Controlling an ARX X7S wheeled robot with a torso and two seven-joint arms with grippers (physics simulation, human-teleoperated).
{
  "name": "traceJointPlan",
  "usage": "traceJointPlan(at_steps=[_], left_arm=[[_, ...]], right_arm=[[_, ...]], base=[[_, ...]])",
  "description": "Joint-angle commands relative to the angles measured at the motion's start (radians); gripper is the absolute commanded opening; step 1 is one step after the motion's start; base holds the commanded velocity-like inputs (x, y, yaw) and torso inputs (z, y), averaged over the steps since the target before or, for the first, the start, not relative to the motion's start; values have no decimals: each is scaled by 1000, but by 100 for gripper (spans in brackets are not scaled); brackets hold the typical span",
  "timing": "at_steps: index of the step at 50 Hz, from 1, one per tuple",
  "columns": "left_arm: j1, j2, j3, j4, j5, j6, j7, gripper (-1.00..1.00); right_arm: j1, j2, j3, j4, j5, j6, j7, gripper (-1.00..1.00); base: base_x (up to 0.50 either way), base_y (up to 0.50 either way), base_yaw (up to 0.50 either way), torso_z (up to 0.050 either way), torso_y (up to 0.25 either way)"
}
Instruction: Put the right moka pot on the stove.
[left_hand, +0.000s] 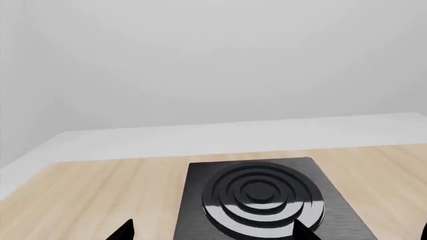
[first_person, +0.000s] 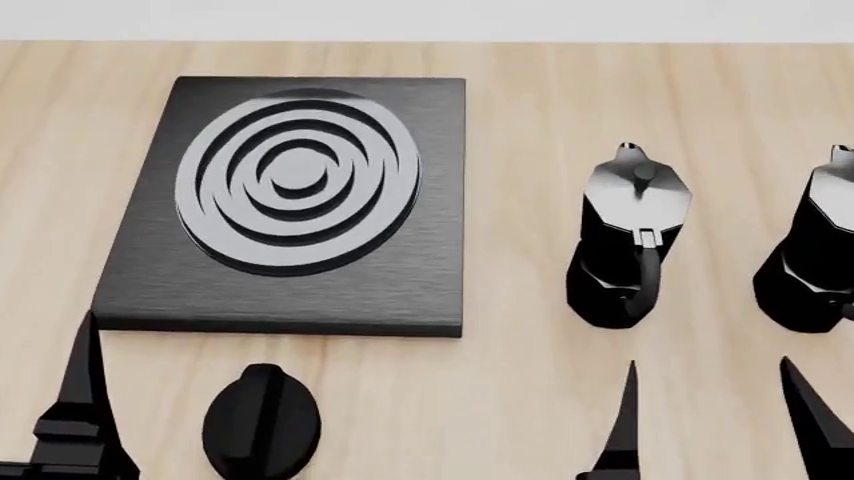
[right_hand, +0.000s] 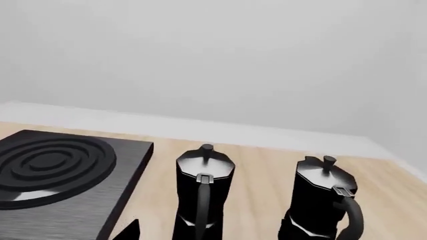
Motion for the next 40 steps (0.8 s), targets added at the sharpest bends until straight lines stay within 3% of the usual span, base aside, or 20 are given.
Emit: traceJointPlan(at_steps=[1, 40], left_arm=[[-1, -6, 4, -3, -8, 7, -11, 100], [-15, -30, 21, -10, -36, 15, -41, 100]], right_arm=[[-41, 49, 126, 24, 88, -53, -47, 100], [-27, 96, 264, 195, 205, -99, -123, 100]], base=[[0, 0, 0, 0, 0], [0, 0, 0, 0, 0]])
